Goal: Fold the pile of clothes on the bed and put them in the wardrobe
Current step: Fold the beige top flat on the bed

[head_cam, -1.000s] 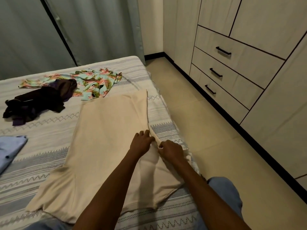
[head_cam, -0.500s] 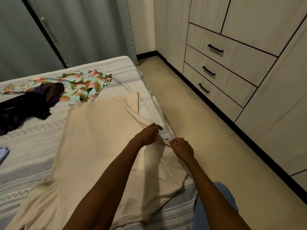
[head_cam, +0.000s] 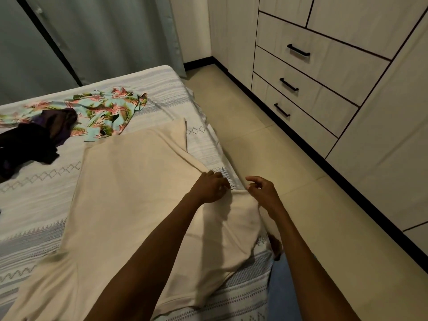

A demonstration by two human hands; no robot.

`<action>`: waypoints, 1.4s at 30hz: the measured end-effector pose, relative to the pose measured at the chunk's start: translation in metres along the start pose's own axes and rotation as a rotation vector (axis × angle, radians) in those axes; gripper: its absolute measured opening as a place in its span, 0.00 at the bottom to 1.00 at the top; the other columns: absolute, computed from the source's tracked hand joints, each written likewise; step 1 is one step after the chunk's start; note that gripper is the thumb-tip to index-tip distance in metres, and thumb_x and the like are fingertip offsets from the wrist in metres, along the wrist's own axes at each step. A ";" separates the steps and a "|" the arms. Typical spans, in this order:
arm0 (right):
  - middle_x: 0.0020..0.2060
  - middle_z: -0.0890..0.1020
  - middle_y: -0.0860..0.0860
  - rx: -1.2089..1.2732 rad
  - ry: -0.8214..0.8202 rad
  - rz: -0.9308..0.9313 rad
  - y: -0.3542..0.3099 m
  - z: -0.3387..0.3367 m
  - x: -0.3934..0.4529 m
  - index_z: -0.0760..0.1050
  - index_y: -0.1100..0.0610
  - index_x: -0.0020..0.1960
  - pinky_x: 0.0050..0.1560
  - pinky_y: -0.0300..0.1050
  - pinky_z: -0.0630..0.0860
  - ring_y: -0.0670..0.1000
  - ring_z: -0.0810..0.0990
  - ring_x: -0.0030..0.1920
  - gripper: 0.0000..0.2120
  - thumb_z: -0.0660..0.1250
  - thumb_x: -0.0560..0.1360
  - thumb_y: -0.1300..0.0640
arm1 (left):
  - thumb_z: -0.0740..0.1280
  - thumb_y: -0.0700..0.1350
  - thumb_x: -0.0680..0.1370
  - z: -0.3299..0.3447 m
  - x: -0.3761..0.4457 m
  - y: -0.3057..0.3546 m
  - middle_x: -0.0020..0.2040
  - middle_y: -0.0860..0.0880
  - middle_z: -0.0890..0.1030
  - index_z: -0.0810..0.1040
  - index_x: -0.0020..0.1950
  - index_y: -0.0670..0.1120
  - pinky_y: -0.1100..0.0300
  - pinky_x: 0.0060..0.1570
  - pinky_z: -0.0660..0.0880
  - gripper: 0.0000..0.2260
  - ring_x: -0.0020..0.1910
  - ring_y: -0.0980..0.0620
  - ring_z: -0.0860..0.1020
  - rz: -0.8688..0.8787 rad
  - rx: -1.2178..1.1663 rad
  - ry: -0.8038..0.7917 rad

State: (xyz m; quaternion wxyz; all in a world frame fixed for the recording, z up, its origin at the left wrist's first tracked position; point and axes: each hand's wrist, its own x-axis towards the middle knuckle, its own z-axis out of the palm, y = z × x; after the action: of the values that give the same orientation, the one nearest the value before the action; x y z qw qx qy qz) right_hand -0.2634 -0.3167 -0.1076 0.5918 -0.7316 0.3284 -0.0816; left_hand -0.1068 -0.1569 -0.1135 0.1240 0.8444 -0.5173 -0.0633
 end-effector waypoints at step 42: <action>0.57 0.82 0.53 -0.591 0.042 0.186 0.054 -0.039 -0.045 0.78 0.48 0.59 0.53 0.47 0.76 0.57 0.80 0.55 0.14 0.62 0.80 0.43 | 0.63 0.44 0.81 0.011 0.016 0.072 0.54 0.46 0.83 0.78 0.57 0.47 0.52 0.45 0.72 0.08 0.50 0.42 0.81 0.028 0.115 0.054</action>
State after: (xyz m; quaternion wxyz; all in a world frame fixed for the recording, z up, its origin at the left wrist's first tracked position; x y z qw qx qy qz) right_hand -0.3384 -0.3269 -0.1344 0.3517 -0.8369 0.4154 0.0569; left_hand -0.1645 -0.2041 -0.1043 0.0902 0.8443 -0.5281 -0.0091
